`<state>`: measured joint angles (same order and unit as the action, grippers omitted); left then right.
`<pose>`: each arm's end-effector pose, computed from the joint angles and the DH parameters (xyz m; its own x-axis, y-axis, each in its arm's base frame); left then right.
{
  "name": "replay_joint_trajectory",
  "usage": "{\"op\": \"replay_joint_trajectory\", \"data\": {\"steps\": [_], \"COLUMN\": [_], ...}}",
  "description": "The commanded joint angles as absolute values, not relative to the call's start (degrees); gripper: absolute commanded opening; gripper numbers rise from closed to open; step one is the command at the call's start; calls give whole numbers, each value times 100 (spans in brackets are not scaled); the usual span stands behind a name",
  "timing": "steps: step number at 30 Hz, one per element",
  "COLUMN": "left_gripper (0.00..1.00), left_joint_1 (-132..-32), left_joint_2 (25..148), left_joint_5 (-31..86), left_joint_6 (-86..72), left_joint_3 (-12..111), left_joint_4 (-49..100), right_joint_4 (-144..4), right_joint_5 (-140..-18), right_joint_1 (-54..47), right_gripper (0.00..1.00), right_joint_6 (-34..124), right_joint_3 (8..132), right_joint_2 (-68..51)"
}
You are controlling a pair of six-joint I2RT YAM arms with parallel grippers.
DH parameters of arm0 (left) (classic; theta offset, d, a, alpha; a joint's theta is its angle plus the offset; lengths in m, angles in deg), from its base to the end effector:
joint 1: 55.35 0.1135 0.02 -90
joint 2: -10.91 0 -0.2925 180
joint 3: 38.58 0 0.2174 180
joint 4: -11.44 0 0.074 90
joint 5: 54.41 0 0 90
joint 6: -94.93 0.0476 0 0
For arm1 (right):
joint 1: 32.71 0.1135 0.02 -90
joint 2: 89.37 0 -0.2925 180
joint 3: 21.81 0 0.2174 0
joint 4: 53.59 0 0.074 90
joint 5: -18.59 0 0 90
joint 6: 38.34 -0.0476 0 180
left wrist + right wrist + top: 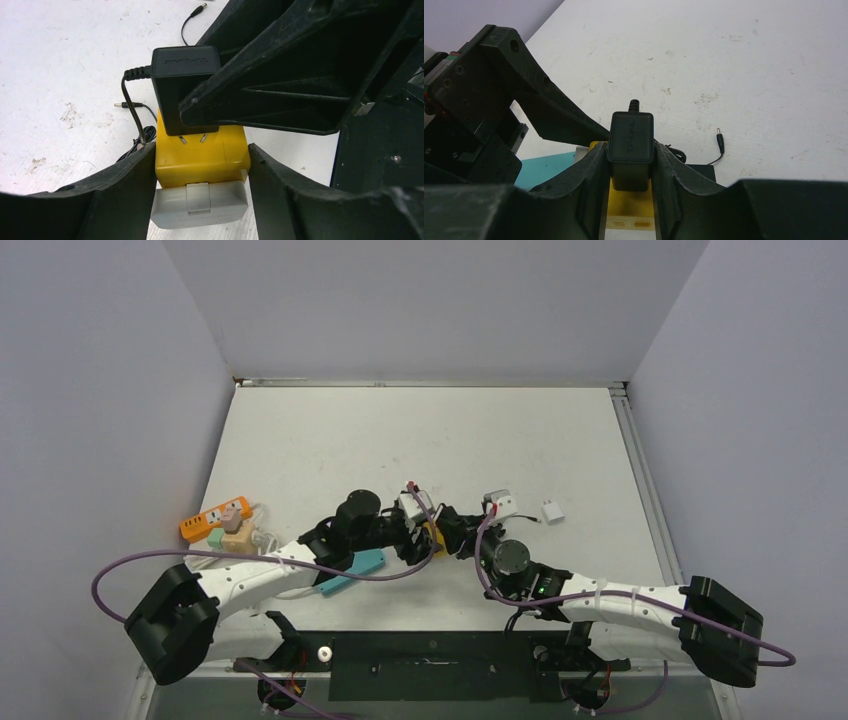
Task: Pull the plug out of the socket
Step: Remove the plug from the socket.
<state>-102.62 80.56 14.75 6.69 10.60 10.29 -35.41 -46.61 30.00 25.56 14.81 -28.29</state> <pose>0.1462 -0.1832 0.2725 -0.1963 0.2548 -0.9469 0.9208 0.3799 -0.0887 0.1062 0.1623 0.2667 -0.3159 0.2588 -0.9128 -0.5307 0.7493 0.3961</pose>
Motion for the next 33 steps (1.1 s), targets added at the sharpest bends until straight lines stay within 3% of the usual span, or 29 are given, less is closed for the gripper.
{"op": "replay_joint_trajectory", "data": {"steps": [1,6,8,9,12,16,22,26,33], "left_gripper": [52,22,4,0,0,0,0,0,0], "left_joint_1": [-10238,-10247,-10251,-10252,-10255,-10249,-10247,-10262,-10270], "left_joint_2": [8232,8269,8195,8142,7892,7429,7110,7128,7083], "left_joint_5": [1456,1423,1527,1593,1730,1800,2169,2428,2866], "left_joint_6": [712,758,899,988,1493,1963,2558,2835,3007], "left_joint_3": [1527,1629,1678,1707,1820,1776,1916,2092,1905], "left_joint_4": [1216,1377,1529,1622,2099,2404,3133,3619,3489], "right_joint_4": [-2767,-2913,-3024,-3101,-3592,-4263,-5108,-5685,-5825], "right_joint_5": [-4695,-4558,-4416,-4341,-4349,-4891,-6685,-8582,-9908], "right_joint_1": [3078,3079,3075,3063,2926,2443,1250,413,332], "right_gripper": [5,6,20,35,64,82,85,77,67], "right_joint_6": [2436,2310,2169,2125,2011,1954,2007,2079,2634], "right_joint_3": [1824,1770,1700,1659,1720,1944,2423,3196,3840], "right_joint_2": [-2946,-3047,-3137,-3195,-3362,-3599,-3565,-2914,-1730]}}
